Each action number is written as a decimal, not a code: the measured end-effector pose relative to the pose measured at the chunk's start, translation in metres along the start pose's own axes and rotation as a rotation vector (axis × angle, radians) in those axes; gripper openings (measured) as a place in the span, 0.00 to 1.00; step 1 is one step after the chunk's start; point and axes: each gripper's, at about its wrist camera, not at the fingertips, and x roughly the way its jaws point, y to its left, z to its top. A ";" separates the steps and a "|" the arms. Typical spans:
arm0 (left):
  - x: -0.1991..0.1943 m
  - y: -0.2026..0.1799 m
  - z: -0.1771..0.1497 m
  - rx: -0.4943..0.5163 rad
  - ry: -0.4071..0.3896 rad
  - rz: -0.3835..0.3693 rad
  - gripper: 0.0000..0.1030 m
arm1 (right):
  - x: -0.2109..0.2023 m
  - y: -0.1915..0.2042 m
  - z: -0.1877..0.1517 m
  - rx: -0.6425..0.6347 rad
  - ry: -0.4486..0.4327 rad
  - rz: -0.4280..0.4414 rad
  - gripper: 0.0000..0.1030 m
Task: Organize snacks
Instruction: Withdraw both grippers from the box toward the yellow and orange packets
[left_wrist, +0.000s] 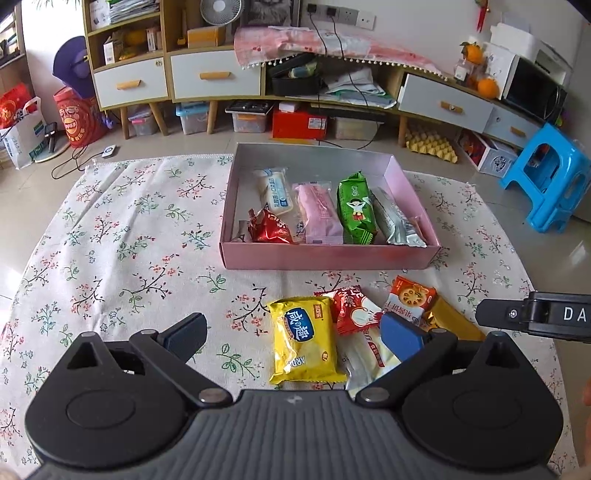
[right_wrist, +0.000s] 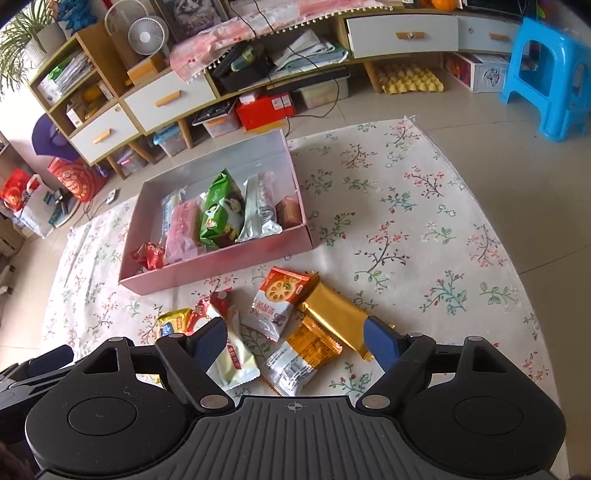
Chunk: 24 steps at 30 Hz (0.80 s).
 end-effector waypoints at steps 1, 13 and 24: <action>0.001 0.000 0.000 0.001 0.002 -0.003 0.97 | 0.000 0.001 0.000 0.000 -0.003 -0.003 0.80; 0.001 -0.001 0.000 0.009 0.006 -0.006 0.97 | 0.000 -0.007 0.003 0.038 -0.012 -0.021 0.80; 0.004 0.005 0.001 -0.025 0.027 -0.033 0.97 | -0.002 -0.016 0.006 0.082 -0.027 -0.029 0.80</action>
